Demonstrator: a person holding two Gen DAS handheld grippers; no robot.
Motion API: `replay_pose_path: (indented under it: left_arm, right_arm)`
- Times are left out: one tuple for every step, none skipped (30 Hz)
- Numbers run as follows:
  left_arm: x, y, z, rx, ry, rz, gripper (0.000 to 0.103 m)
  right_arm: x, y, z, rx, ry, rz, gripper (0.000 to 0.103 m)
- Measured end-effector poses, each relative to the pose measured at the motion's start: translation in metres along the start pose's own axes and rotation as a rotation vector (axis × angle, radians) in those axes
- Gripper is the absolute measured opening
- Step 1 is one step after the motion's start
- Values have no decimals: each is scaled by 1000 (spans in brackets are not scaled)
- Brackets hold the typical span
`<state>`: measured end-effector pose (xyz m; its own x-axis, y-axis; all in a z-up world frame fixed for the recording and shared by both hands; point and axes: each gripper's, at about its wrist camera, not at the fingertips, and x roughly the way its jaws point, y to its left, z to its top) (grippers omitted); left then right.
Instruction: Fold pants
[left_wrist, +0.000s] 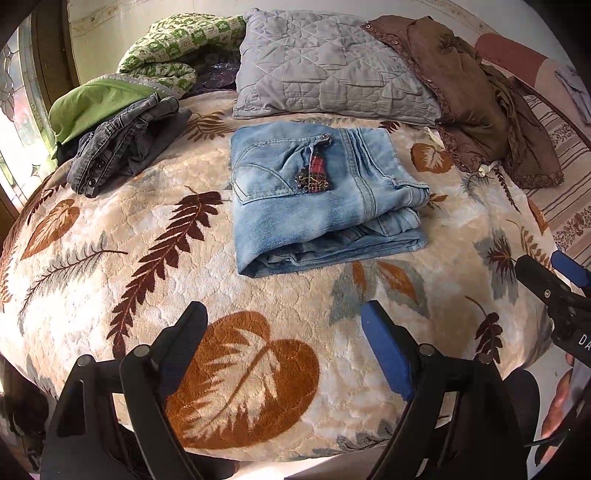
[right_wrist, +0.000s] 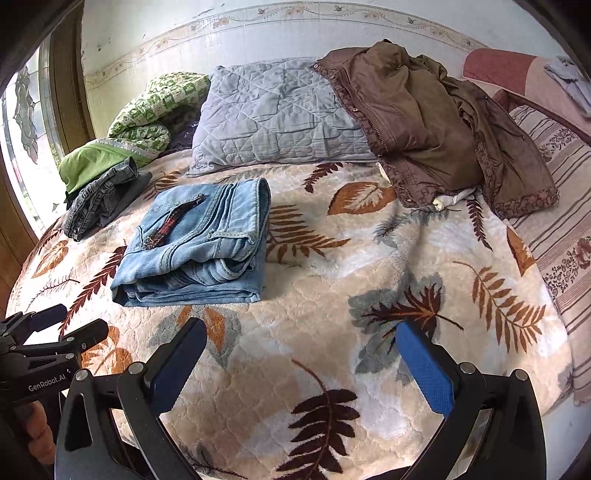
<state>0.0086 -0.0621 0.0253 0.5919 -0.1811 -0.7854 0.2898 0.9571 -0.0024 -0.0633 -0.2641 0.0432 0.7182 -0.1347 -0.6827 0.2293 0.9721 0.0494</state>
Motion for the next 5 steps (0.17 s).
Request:
replay_pose_path:
  left_arm:
    - [-2, -1, 1, -1, -13, -4, 86]
    - [-5, -2, 2, -2, -26, -7, 86]
    - [-8, -3, 3, -5, -33, -16, 86]
    - [-10, -3, 5, -6, -35, -28, 86]
    - [-11, -4, 6, -7, -33, -34, 87]
  right_arm:
    - [0, -1, 0, 5, -1, -1, 103]
    - [0, -2, -1, 5, -1, 0, 103]
    - [0, -3, -1, 3, 1, -3, 103]
    - [0, -3, -1, 0, 0, -9, 103]
    - [0, -3, -1, -3, -2, -13, 103]
